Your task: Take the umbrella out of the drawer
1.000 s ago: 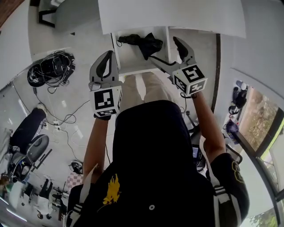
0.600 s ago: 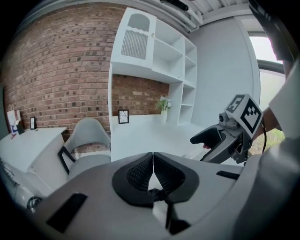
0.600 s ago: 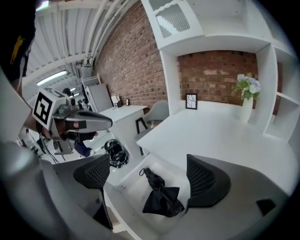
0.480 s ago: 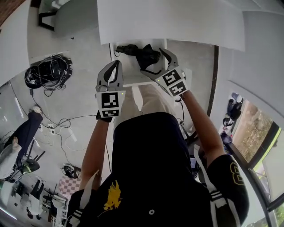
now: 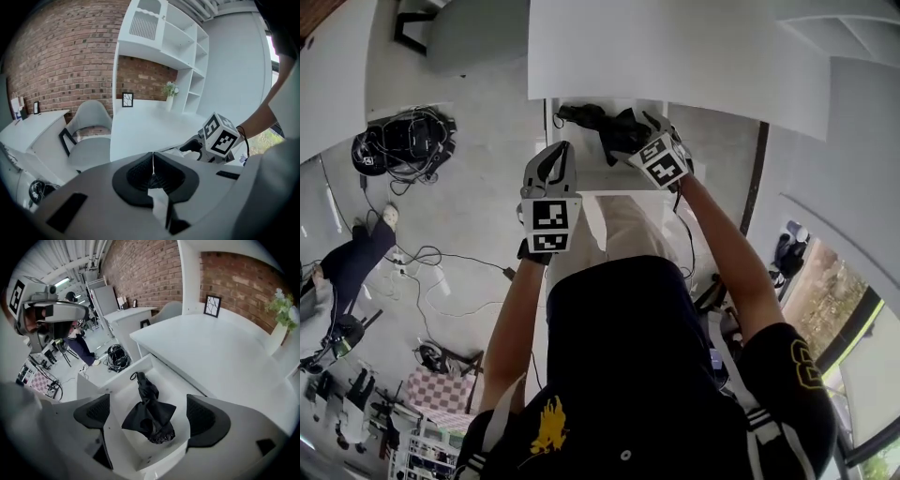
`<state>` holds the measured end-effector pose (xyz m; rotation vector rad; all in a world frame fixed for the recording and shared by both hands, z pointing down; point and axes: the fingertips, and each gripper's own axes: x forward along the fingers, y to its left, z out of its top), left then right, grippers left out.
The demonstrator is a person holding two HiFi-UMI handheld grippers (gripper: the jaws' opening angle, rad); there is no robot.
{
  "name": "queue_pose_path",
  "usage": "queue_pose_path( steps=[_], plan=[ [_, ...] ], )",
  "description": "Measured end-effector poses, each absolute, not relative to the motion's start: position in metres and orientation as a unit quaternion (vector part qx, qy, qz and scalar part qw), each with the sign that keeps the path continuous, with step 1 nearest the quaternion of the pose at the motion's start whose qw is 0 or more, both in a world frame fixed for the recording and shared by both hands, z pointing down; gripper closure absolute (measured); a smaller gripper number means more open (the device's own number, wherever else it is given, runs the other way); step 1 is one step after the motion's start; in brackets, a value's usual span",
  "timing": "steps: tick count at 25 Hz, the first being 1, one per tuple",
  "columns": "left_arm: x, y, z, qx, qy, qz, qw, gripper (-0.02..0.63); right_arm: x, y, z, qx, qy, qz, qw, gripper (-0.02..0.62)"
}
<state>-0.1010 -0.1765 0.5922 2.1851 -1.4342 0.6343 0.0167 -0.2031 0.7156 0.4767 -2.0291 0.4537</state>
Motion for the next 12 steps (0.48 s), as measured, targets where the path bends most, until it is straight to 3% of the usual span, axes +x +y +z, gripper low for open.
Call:
queue_pose_path(
  steps=[5,12],
  plan=[
    [-0.1,-0.167,0.628,0.776,-0.509,0.245,0.281,0.585,0.019,-0.203,0.768,0.172,-0.808,0.199,0.527,0.071],
    [-0.104,-0.163,0.645,0.766,-0.519,0.242,0.292,0.585,0.018,-0.193,0.807,0.147,-0.795,0.192,0.556,0.071]
  ],
)
